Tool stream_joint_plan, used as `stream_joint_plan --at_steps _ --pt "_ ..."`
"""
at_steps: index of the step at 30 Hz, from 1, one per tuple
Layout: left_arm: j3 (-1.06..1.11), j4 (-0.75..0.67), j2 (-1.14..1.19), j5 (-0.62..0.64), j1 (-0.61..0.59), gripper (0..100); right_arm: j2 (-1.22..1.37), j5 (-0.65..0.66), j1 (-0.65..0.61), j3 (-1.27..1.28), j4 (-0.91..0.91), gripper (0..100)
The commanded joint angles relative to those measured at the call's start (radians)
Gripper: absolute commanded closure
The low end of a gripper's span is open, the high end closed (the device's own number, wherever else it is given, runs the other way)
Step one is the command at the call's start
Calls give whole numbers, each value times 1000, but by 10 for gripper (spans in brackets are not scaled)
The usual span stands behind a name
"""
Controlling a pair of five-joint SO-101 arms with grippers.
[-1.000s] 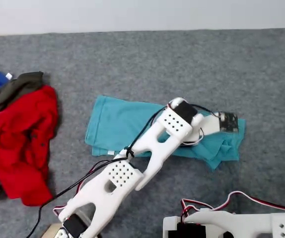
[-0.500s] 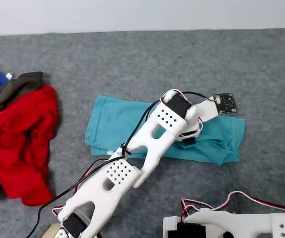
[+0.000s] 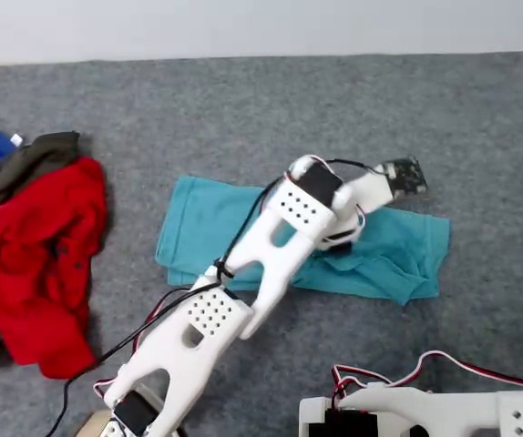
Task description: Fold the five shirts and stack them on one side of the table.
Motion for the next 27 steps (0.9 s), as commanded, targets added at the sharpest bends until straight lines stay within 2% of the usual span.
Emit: stream_joint_plan --at_steps 1,6,9,17,27 --pt "-91 -23 -71 8 -28 772 -18 11 1 -12 36 786" --pt "-157 54 -69 11 2 772 -18 11 1 -12 36 786" --pt "-119 54 -71 48 20 772 -18 11 1 -12 38 786" --pt "-64 54 -71 52 104 772 -18 11 1 -12 38 786" --pt "-31 48 -55 51 129 772 -18 11 1 -12 36 786"
